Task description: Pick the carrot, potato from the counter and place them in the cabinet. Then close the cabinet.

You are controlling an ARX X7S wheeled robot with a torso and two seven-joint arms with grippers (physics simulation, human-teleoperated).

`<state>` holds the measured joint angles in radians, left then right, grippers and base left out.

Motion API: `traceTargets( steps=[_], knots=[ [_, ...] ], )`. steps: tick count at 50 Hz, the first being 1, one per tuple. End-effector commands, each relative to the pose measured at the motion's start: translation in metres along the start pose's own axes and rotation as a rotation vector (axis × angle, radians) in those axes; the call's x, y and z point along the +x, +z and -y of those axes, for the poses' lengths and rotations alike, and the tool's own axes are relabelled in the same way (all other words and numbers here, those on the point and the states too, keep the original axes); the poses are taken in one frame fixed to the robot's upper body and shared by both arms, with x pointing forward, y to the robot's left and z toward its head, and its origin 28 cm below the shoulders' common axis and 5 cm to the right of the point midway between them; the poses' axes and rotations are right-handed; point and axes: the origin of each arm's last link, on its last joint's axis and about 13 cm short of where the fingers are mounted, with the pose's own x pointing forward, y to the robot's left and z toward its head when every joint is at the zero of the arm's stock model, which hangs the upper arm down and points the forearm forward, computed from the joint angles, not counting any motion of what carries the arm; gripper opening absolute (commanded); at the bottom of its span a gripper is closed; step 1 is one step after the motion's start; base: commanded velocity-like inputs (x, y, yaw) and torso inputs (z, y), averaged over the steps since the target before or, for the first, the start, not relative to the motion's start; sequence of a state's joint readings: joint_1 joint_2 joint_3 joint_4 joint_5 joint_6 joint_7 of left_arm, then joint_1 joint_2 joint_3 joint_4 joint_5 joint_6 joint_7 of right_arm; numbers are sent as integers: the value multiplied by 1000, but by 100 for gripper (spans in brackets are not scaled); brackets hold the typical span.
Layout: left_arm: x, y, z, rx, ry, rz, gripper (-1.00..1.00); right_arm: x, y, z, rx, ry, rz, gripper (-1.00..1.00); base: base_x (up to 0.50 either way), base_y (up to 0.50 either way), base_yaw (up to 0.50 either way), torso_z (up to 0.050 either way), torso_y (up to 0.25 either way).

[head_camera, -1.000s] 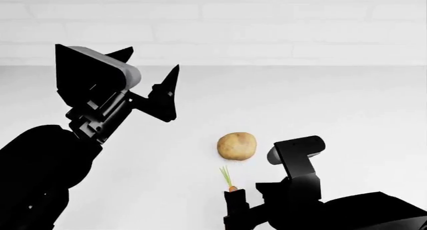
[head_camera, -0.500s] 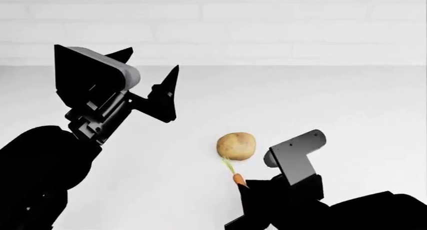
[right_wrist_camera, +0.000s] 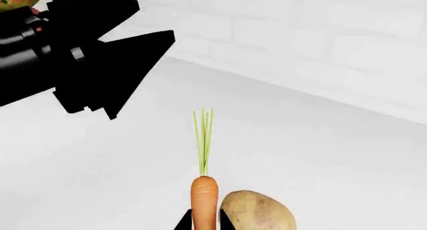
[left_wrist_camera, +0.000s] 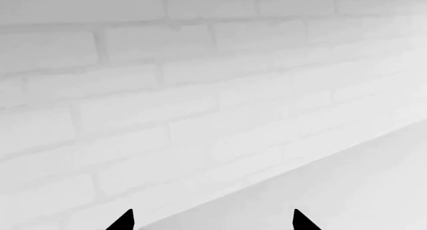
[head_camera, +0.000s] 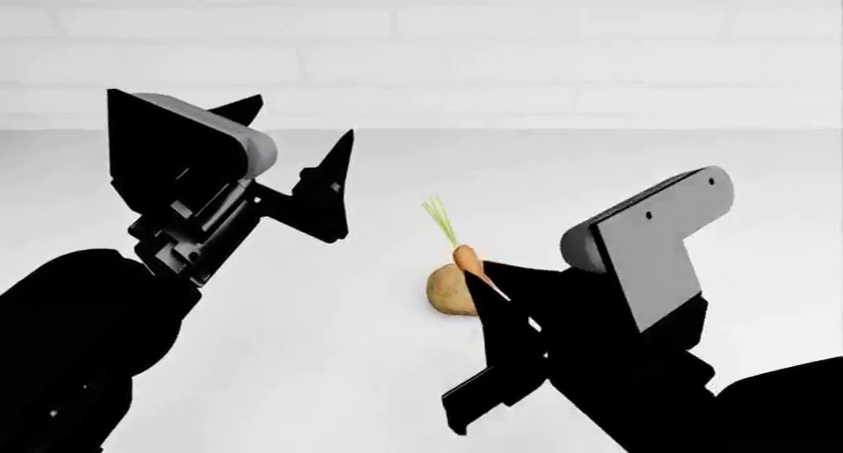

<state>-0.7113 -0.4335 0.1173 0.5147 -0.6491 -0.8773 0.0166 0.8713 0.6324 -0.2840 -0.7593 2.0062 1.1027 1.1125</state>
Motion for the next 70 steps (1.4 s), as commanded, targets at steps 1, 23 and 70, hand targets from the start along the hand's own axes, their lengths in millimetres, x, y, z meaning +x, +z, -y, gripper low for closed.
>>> traceTargets(
  steps=[1, 23, 70],
  knots=[
    [-5, -7, 1, 1, -5, -41, 100, -5, 25, 5, -72, -112, 162, -100, 0, 0, 0, 0, 0],
    [29, -6, -1, 74, -281, -187, 100, 42, -13, 41, -104, -357, 385, -100, 0, 0, 0, 0, 0],
    [73, -58, 29, -88, -876, -387, 100, 77, -68, 48, -234, -469, 667, -100, 0, 0, 0, 0, 0]
  ],
)
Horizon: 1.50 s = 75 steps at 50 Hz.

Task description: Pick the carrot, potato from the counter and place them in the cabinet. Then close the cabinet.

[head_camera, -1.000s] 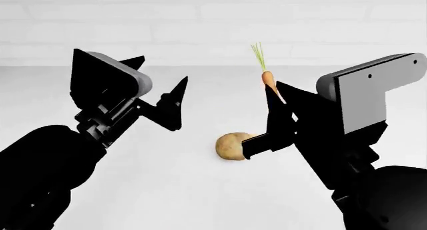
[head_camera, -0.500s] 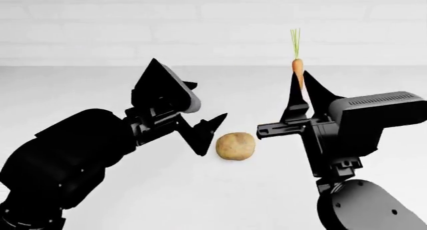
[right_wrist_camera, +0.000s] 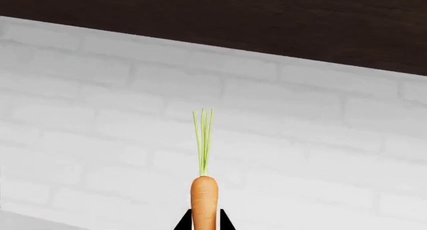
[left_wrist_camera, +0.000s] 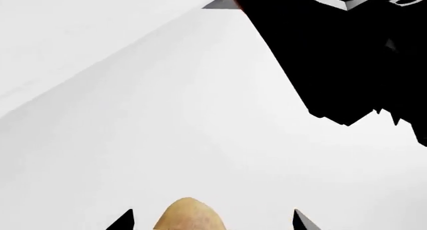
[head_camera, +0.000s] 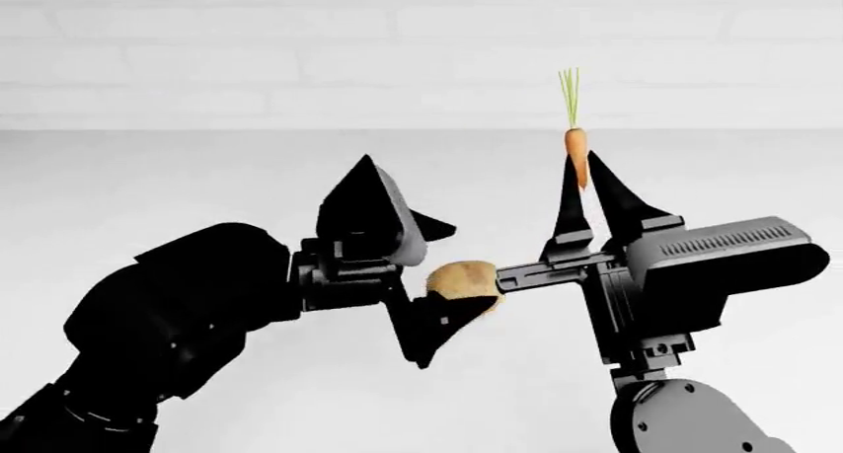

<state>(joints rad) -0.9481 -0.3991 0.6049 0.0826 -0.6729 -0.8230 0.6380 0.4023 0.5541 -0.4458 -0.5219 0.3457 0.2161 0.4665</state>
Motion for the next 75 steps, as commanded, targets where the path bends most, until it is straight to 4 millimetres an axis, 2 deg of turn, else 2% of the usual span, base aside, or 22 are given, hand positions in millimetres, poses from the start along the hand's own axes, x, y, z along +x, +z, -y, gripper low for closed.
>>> traceTargets(
  steps=[1, 15, 46, 47, 56, 63, 67, 75],
  knots=[
    [18, -9, -8, -35, -79, -16, 100, -1, -1, 0, -17, 7, 14, -100, 0, 0, 0, 0, 0],
    [33, -18, -26, -55, -36, -61, 100, -1, -1, 0, -12, 9, 9, -100, 0, 0, 0, 0, 0],
    [42, -38, -31, -48, -2, -173, 100, -1, -1, 0, -14, 17, 5, -100, 0, 0, 0, 0, 0],
    [42, -38, -32, -49, 9, -172, -100, -1, -1, 0, -13, 17, 4, -100, 0, 0, 0, 0, 0],
    [38, -31, -34, -66, 76, -123, -100, -1, -1, 0, -11, 19, -1, -100, 0, 0, 0, 0, 0],
    [21, -16, -42, -71, 272, -67, -100, -1, -1, -1, -9, 14, 1, -100, 0, 0, 0, 0, 0],
    [4, -5, -34, -51, 375, -28, -100, -1, -1, -1, -5, 12, 7, -100, 0, 0, 0, 0, 0],
    [-28, 8, -11, 41, 474, 61, -100, -1, -1, -1, 1, 7, 18, -100, 0, 0, 0, 0, 0]
  ],
)
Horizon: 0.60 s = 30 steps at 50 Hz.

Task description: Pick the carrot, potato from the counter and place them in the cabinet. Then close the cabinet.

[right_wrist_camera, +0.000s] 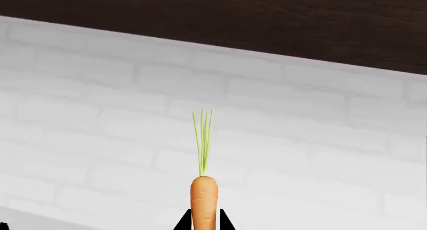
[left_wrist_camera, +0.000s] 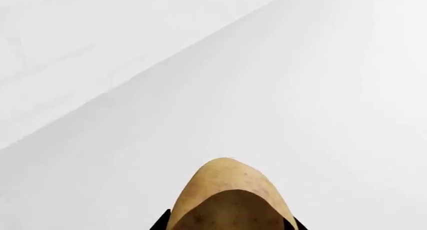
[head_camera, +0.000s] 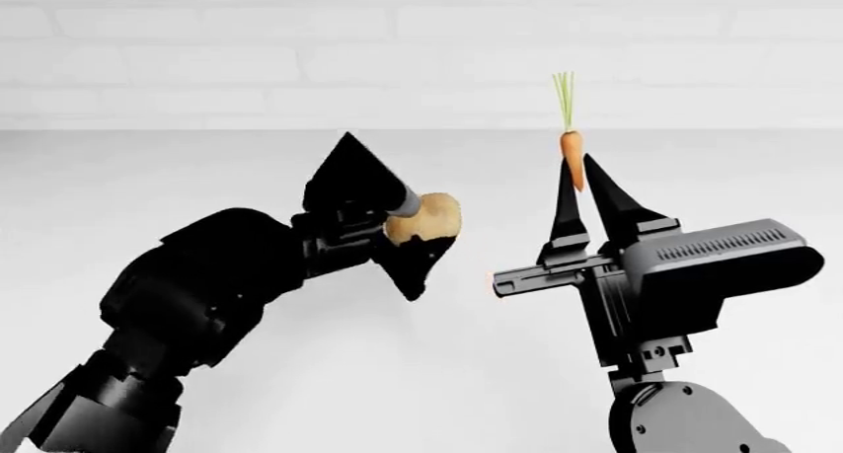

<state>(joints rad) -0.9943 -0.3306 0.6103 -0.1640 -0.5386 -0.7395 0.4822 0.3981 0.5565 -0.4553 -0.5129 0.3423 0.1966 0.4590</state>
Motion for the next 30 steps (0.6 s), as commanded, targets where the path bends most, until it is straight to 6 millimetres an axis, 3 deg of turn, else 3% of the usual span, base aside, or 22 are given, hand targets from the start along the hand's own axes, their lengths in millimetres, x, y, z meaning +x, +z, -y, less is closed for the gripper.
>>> traceTargets(
  steps=[1, 12, 30],
  knots=[
    [-45, 18, 10, 65, 180, 136, -100, 1, 0, 0, -1, -7, 16, -100, 0, 0, 0, 0, 0],
    [-106, 44, 29, 99, 329, 399, -100, 1, 1, 1, -25, -10, 62, -100, 0, 0, 0, 0, 0],
    [-147, 71, 61, 84, 420, 714, -100, 6, 1, 2, -101, 44, 317, -100, 0, 0, 0, 0, 0]
  ],
)
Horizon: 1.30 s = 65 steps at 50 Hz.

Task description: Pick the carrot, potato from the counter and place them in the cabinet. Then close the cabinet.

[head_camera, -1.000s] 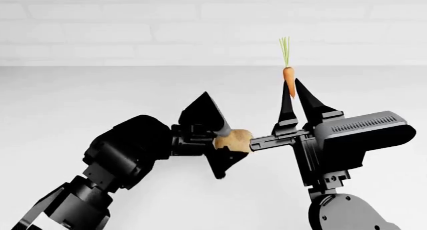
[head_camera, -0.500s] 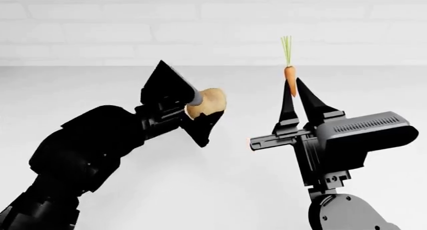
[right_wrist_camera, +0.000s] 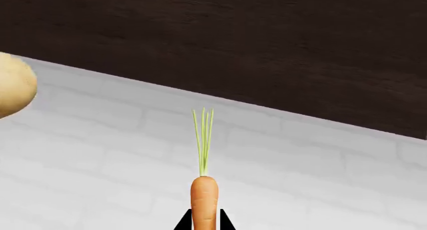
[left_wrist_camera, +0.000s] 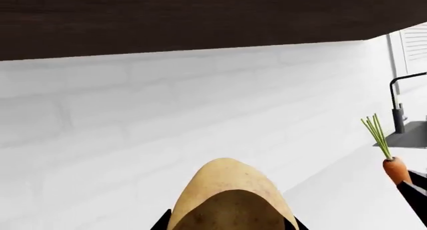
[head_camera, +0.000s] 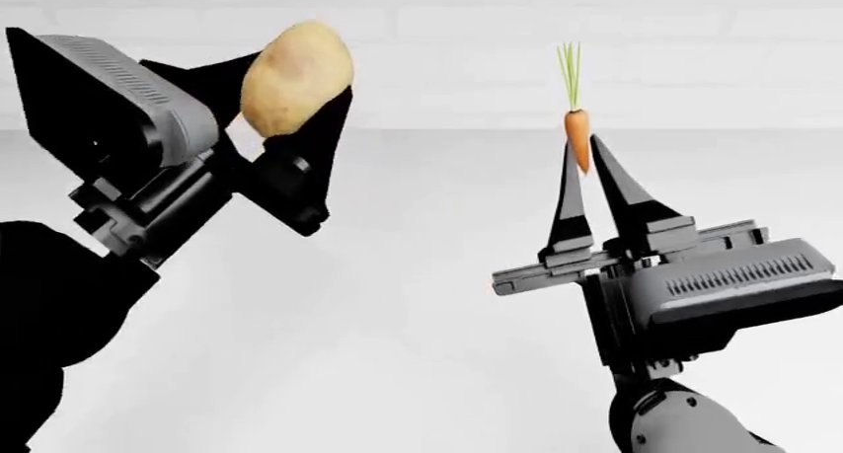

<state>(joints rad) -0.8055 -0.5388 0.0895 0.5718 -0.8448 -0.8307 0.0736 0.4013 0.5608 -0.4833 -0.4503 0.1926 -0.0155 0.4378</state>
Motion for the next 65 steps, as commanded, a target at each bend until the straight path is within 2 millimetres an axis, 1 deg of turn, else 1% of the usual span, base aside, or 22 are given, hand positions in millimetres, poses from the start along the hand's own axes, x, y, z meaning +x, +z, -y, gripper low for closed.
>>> traceTargets(
  steps=[1, 5, 6, 7, 8, 9, 10, 12, 14, 15, 16, 17, 19, 22, 28, 33, 38, 43, 50, 63, 64, 65],
  knots=[
    [-21, 33, 9, -28, 95, 179, -100, 2, 1, 0, -34, 28, 134, -100, 0, 0, 0, 0, 0],
    [-25, 41, 10, -29, 111, 208, -100, 3, 1, 0, -33, 28, 172, -100, 0, 0, 0, 0, 0],
    [-26, 42, 10, -26, 113, 214, -100, 19, 31, 15, -21, 4, 201, -100, 0, 0, 0, 0, 0],
    [-28, 44, 12, -22, 116, 222, -100, 40, 75, 25, 39, -33, 296, -100, 0, 0, 0, 0, 0],
    [-29, 47, 13, -20, 119, 233, -100, 48, 117, 16, 156, 7, 389, -100, 0, 0, 0, 0, 0],
    [-30, 48, 13, -15, 120, 242, -100, 56, 145, 13, 188, 51, 432, -100, 0, 0, 0, 0, 0],
    [-31, 50, 14, -11, 120, 250, -100, 70, 161, 16, 134, 46, 433, -100, 0, 0, 0, 0, 0],
    [-33, 52, 16, 0, 116, 264, -100, 80, 158, 19, 5, 31, 248, -100, 0, 0, 0, 0, 0],
    [-35, 53, 18, 10, 106, 272, -100, 73, 210, 66, -125, -277, 340, -100, 0, 0, 0, 0, 0],
    [-35, 53, 18, 14, 103, 275, -100, 70, 235, 73, -112, -357, 406, -100, 0, 0, 0, 0, 10],
    [-36, 53, 19, 16, 98, 276, -100, 64, 253, 72, -77, -372, 443, -100, 0, 0, 0, 0, 0],
    [-36, 53, 19, 18, 96, 278, -100, 58, 253, 66, -59, -259, 378, -100, 0, 0, 0, 0, 0],
    [-36, 53, 19, 20, 90, 279, -100, 47, 236, 49, -11, 55, 198, -100, 0, 0, 0, 0, 0],
    [-36, 52, 19, 19, 85, 279, -100, 52, 225, 44, -9, 63, 193, -100, 0, 0, 0, 0, 0],
    [-36, 50, 20, 13, 75, 273, -100, 14, 269, 63, 4, 33, 265, -100, 0, 0, 0, 0, 0],
    [-37, 50, 22, 8, 62, 271, -100, -2, 291, 70, 3, 35, 280, -100, 0, 0, 0, 0, 0],
    [-37, 49, 23, -1, 49, 269, -100, 25, 280, 61, 4, 70, 255, -100, 0, 0, 0, 0, 0],
    [-37, 47, 24, -9, 34, 265, -100, 33, 289, 61, 13, 88, 272, -100, 0, 0, 0, 0, 0],
    [-37, 45, 23, -17, 26, 260, -100, 31, 299, 63, 26, 84, 280, -100, 0, 0, 0, 0, 0],
    [-37, 41, 24, -25, 9, 254, -100, 30, 300, 63, 45, 67, 263, -100, 0, 0, 0, 0, 0],
    [-37, 40, 24, -26, 8, 253, -100, 46, 295, 60, 48, 62, 262, -100, 0, 0, 0, 0, 0],
    [-37, 40, 24, -27, 7, 253, -100, 73, 282, 50, 75, 161, 199, -100, 0, 0, 0, 0, 0]
  ],
)
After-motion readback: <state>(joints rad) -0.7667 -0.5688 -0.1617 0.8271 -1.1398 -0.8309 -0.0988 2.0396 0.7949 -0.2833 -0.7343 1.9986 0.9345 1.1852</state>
